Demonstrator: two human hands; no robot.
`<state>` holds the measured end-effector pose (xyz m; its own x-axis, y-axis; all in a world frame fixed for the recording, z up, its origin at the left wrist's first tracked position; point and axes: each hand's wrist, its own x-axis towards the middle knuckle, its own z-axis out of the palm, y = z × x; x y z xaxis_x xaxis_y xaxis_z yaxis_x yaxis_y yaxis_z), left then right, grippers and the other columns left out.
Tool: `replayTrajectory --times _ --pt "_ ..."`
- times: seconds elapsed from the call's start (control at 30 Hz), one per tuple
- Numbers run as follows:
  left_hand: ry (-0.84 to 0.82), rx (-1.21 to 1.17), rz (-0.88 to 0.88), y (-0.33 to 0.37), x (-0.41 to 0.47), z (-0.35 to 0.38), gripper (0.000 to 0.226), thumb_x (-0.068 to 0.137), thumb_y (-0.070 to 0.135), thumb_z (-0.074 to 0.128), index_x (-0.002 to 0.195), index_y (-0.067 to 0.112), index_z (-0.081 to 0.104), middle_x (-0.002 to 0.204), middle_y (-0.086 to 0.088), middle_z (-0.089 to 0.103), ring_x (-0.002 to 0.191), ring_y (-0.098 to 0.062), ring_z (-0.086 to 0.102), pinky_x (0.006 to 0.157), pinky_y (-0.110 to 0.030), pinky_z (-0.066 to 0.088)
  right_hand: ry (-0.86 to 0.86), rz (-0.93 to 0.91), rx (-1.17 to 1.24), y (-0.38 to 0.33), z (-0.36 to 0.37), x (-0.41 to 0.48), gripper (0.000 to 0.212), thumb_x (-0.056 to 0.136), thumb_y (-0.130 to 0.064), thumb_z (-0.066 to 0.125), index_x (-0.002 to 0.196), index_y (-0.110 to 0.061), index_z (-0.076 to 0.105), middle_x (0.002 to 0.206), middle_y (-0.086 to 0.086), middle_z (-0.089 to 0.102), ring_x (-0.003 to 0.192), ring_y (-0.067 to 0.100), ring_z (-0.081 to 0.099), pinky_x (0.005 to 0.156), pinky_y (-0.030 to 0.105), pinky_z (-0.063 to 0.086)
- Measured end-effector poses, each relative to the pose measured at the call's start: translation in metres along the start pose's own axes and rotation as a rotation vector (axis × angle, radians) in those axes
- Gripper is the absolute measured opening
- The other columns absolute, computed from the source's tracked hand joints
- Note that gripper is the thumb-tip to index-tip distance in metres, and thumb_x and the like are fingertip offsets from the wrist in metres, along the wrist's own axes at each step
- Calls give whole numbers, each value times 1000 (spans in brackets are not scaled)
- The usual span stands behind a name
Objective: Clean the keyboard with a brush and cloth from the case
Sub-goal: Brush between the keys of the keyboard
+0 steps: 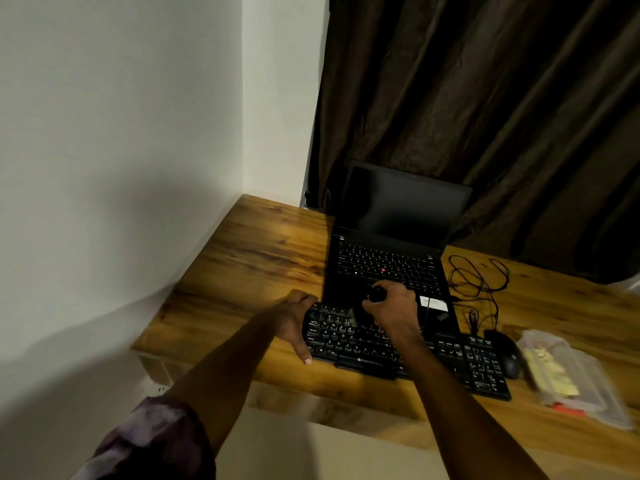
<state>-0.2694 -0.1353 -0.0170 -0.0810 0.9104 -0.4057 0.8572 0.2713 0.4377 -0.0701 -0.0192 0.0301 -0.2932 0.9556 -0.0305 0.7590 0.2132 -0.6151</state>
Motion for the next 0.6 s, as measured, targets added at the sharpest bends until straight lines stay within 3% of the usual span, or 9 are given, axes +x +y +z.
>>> replayTrajectory --times 0.1,0.23,0.3,0.43,0.6 --pt "1 -22 9 -1 3 0 149 41 53 97 158 30 7 158 1 13 146 -29 19 117 -46 33 -18 -19 7 -11 5 -5 50 76 -26 82 123 -25 64 118 5 52 98 22 63 77 38 61" --pt "6 -28 -2 -3 8 3 147 43 50 97 158 28 8 157 1 12 145 -28 20 116 -44 34 -121 -11 169 -27 15 -9 38 74 -17 84 109 -16 69 96 9 72 66 21 73 60 34 62" --pt "4 -27 6 -4 9 4 146 44 51 97 158 29 8 157 0 12 145 -28 20 116 -45 34 -147 18 208 -26 15 -10 34 77 -13 83 107 -13 68 91 9 72 61 22 72 55 31 61" --pt "2 -20 21 -7 10 4 148 40 58 95 157 31 8 158 1 11 146 -30 18 117 -45 33 -71 50 157 -8 9 -9 45 77 -14 83 119 -13 66 105 10 69 73 18 71 56 31 62" --pt "9 -40 33 -10 12 5 151 30 65 91 155 36 11 157 3 13 146 -31 20 115 -48 35 25 -41 -30 0 -2 -7 41 75 -27 81 114 -23 68 101 3 71 82 15 70 72 35 62"
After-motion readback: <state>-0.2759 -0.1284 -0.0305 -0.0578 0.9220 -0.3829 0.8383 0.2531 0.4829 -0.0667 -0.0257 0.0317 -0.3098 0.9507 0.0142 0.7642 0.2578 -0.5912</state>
